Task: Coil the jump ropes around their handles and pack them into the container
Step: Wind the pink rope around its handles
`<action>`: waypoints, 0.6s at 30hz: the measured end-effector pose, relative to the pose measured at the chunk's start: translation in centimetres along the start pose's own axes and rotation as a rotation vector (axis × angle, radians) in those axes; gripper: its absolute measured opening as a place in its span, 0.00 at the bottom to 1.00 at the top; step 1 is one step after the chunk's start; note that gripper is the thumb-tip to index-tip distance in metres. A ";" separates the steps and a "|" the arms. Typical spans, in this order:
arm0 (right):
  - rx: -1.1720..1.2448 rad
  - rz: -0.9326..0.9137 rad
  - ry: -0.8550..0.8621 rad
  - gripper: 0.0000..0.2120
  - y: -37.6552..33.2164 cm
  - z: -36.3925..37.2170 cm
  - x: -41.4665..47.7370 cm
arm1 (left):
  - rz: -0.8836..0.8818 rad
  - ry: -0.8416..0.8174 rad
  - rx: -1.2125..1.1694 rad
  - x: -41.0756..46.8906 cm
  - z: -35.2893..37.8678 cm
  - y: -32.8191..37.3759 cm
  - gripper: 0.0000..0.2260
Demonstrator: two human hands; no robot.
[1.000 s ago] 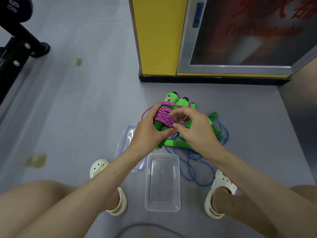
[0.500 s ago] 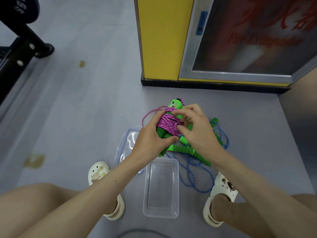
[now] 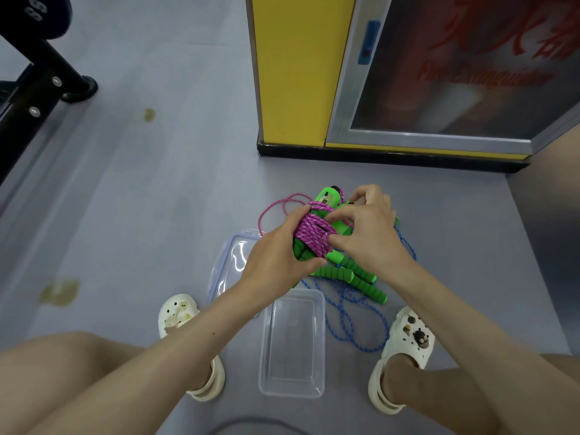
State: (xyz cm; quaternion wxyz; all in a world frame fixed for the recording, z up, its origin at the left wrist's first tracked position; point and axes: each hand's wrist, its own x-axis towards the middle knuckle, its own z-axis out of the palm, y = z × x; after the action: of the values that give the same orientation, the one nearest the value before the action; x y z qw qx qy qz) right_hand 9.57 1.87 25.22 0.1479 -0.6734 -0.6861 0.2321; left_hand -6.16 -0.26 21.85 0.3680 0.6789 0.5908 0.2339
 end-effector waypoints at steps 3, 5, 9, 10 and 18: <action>0.050 0.034 -0.039 0.08 0.2 -0.6 0.0 | 0.050 -0.021 0.041 -0.1 -0.2 0.2 0.39; 0.031 0.026 -0.065 0.12 0.3 -0.8 -0.1 | 0.090 -0.029 0.096 -0.3 -0.2 0.4 0.39; -0.005 -0.018 -0.011 0.10 0.4 -0.5 -0.1 | 0.113 -0.025 0.134 -0.1 -0.4 0.4 0.39; 0.004 -0.019 0.012 0.08 0.5 -0.3 -0.1 | 0.104 -0.031 0.118 0.0 -0.5 0.5 0.38; 0.071 0.027 0.207 0.04 0.2 1.6 -1.2 | 0.049 -0.069 0.037 0.4 0.4 0.7 0.34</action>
State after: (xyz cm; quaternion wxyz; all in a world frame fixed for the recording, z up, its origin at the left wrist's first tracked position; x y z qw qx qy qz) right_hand 9.01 0.45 23.93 0.2386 -0.6975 -0.6492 0.1874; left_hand -5.32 -0.01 22.06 0.3697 0.7074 0.5653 0.2082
